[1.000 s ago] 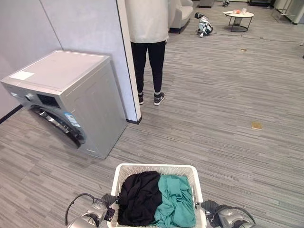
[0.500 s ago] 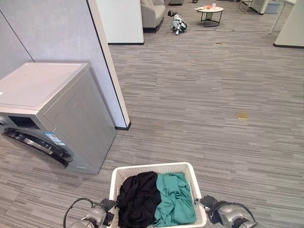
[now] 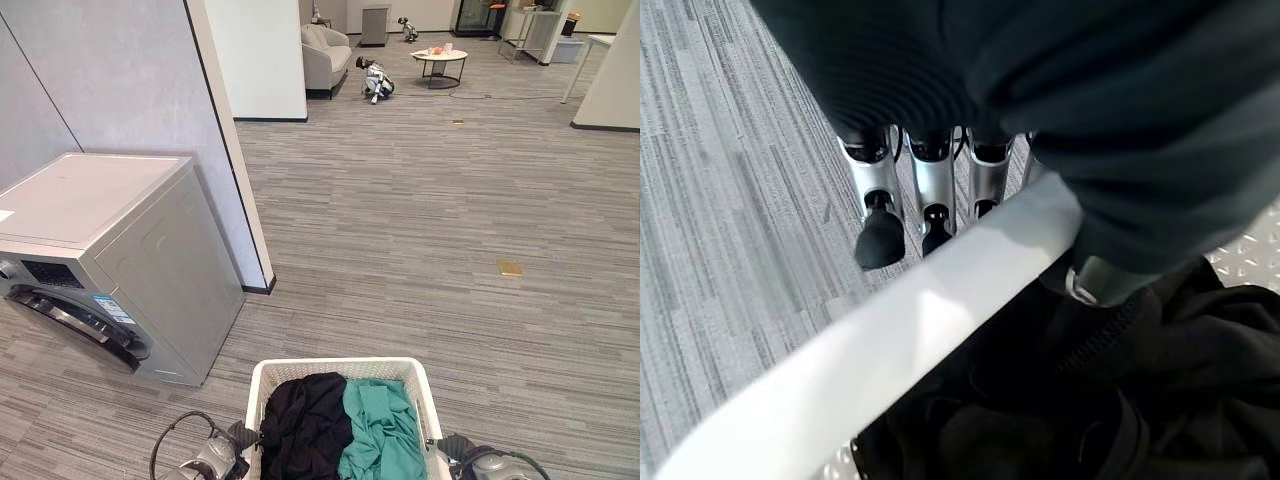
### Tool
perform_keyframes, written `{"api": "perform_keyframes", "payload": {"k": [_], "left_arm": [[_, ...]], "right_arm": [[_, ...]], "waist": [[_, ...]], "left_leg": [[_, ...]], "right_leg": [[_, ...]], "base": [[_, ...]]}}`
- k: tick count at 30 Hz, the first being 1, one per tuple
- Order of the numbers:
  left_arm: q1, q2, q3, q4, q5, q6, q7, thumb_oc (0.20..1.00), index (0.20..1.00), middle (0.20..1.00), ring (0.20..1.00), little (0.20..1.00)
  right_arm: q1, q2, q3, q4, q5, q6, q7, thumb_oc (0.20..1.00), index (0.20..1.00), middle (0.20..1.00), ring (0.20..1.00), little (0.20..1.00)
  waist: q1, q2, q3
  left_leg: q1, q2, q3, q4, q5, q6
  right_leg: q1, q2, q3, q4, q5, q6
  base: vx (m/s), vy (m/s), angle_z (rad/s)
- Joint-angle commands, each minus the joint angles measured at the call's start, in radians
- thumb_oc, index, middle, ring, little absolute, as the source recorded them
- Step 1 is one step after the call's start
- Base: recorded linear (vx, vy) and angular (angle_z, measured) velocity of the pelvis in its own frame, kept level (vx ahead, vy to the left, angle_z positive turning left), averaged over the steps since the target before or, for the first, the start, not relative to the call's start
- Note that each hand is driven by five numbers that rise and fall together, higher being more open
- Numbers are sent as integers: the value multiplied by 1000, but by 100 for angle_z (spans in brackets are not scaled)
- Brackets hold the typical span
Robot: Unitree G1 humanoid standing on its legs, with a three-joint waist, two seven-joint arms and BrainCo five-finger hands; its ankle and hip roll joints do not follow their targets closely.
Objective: Grab the laundry basket,head to the washer,open it,put in the laundry and shut it.
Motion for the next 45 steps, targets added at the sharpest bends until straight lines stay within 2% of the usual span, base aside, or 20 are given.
{"api": "perform_keyframes", "payload": {"k": [1,8,17,19,21,22,23,24,25,26,27,29,31,32,33,39,40,44,45], "left_arm": [[-27,-51,49,48,18,-27,-40,200,200,200,200,200],[-36,-31,58,68,54,-15,-36,200,200,200,200,200],[-16,-3,89,77,33,-16,-26,200,200,200,200,200],[-17,8,92,74,35,-15,-10,200,200,200,200,200],[-41,24,39,35,85,-32,11,200,200,200,200,200],[-53,30,20,17,96,-36,18,200,200,200,200,200],[-67,40,14,4,88,-37,22,200,200,200,200,200],[-74,44,12,3,84,-37,25,200,200,200,200,200],[-87,53,3,1,87,-36,29,200,200,200,200,200],[-87,53,4,1,87,-36,28,200,200,200,200,200],[-115,56,-74,-11,163,-46,28,200,200,200,200,200],[-124,52,-84,-8,168,-46,28,200,200,200,200,200],[-134,53,-75,14,159,-51,31,200,200,200,200,200],[-135,53,-75,14,159,-51,31,200,200,200,200,200],[-144,52,-65,27,148,-44,35,200,200,200,200,200],[-121,45,-28,59,110,-47,38,200,200,200,200,200],[-115,43,-10,62,84,-49,37,200,200,200,200,200],[-120,39,5,49,58,-52,42,200,200,200,200,200],[-131,35,-1,33,57,-51,45,200,200,200,200,200]], "right_arm": [[6,31,38,81,-4,-10,44,200,200,200,200,200],[-68,27,86,26,-46,-11,45,200,200,200,200,200],[-119,64,133,-21,-28,-13,60,200,200,200,200,200],[-128,70,137,-43,-19,-15,57,200,200,200,200,200],[-137,72,147,-68,-13,-21,48,200,200,200,200,200],[-143,71,147,-81,-2,-27,39,200,200,200,200,200],[-147,69,147,-97,17,-32,36,200,200,200,200,200],[-146,67,147,-91,25,-32,36,200,200,200,200,200],[-148,64,154,-87,32,-32,42,200,200,200,200,200],[-148,64,154,-87,32,-32,42,200,200,200,200,200],[-156,59,165,-87,38,-27,51,200,200,200,200,200],[-169,55,172,-94,40,-35,38,200,200,200,200,200],[-188,46,179,-100,50,-42,36,200,200,200,200,200],[-189,46,179,-100,50,-42,36,200,200,200,200,200],[-189,48,186,-99,46,-34,41,200,200,200,200,200],[-193,44,215,-106,-2,-36,51,200,200,200,200,200],[-189,36,226,-118,-19,-42,52,200,200,200,200,200],[-162,19,220,-148,-27,-46,44,200,200,200,200,200],[-141,6,207,-164,-24,-50,36,200,200,200,200,200]], "waist": [[-10,-30,4],[15,-41,2],[75,-55,16],[94,-57,25],[98,-57,42],[97,-56,57],[91,-57,73],[83,-61,81],[68,-63,85],[68,-64,85],[41,-66,88],[35,-67,98],[11,-82,125],[10,-83,123],[13,-109,125],[27,-134,89],[27,-141,85],[12,-152,93],[-11,-164,99]], "left_leg": [[14,-24,29,-79,-6,-38],[24,-33,9,-79,-13,-33],[27,-73,-52,-77,-24,-4],[26,-87,-74,-73,-26,8],[28,-93,-94,-71,-26,18],[27,-95,-108,-60,-28,23],[20,-97,-133,-42,-29,28],[19,-101,-158,-35,-31,31],[6,-100,-182,-27,-13,37],[5,-100,-182,-27,-13,37],[16,-106,-237,-31,-8,31],[21,-101,-256,-20,-16,28],[37,-110,-303,10,-35,26],[33,-111,-302,11,-33,26],[31,-118,-325,26,-41,24],[35,-106,-342,-5,-29,5],[29,-94,-347,-6,-25,-8],[2,-76,-333,2,-15,-26],[-23,-35,-222,-6,7,-36]], "right_leg": [[109,-116,-94,-345,296,152],[127,-128,-116,-343,294,156],[141,-177,-152,-298,294,170],[138,-200,-162,-237,278,169],[110,-226,-166,-134,264,166],[87,-239,-154,-68,260,163],[68,-239,-115,-1,251,157],[53,-224,-77,25,241,150],[25,-174,-24,25,239,125],[24,-175,-25,25,238,124],[-12,-103,81,-18,216,109],[-53,-119,92,-65,241,115],[-96,-100,171,-124,299,133],[-98,-101,171,-127,302,133],[-53,-93,195,-140,291,140],[9,-63,189,-188,281,121],[22,-53,177,-208,273,111],[33,-55,128,-229,277,107],[28,-76,76,-243,284,116]], "base": [[11,0,16],[9,22,5],[24,107,17],[26,163,13],[-12,144,18],[-45,145,33],[-28,104,38],[-59,43,36],[-39,-5,71],[29,-45,102],[85,-53,107],[88,-94,71],[88,-75,90],[53,-77,56],[18,-62,64],[62,-146,43],[52,-185,-4],[-21,-106,33],[-96,-43,62]]}}
